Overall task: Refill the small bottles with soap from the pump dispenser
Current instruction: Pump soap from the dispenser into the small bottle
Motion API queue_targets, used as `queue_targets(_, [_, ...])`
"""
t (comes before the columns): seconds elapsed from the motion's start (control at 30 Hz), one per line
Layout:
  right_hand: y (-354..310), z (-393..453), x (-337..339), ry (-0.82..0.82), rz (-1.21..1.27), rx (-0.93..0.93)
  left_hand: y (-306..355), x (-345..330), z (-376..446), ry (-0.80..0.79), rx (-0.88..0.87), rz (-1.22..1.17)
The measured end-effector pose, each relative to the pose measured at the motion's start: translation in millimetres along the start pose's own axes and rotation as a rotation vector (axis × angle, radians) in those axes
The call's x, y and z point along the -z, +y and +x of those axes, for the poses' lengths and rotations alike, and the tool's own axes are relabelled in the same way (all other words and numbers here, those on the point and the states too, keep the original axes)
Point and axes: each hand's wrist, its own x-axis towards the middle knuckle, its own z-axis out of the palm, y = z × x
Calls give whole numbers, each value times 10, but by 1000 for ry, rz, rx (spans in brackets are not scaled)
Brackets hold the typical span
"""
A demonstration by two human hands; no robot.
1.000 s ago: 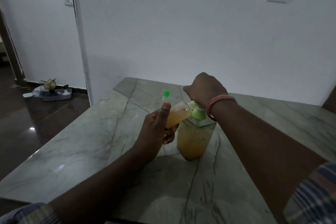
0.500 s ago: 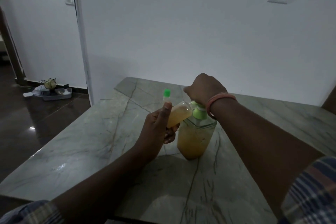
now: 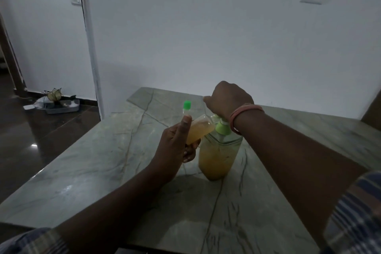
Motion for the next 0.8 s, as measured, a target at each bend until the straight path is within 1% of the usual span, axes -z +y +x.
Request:
queue_targets(0.07, [-11,16,24,-10,-26,13,5,-6,-6,-9,4,-17])
queue_targets(0.2, [31,12,-24,17,54,-36,-6,11,20,-6,12,-34])
queue_targets(0.27, [28,-2,-45,16,40,-36,-9,15,11,-4,9,-19])
queue_targets(0.37, [35,2,-17,-6,61,-27,-5,11,4,-14,3,7])
queue_targets(0.47, [40,28,3,-26,58,-10,5,-1,2,-22,26,-16])
queue_targets(0.6, [62,31,-55,10,94,-44,-16,8,24,-9,20,-32])
queue_targets(0.8, [-9,19,0,-22,-12,6,-23,9,1,11,15,3])
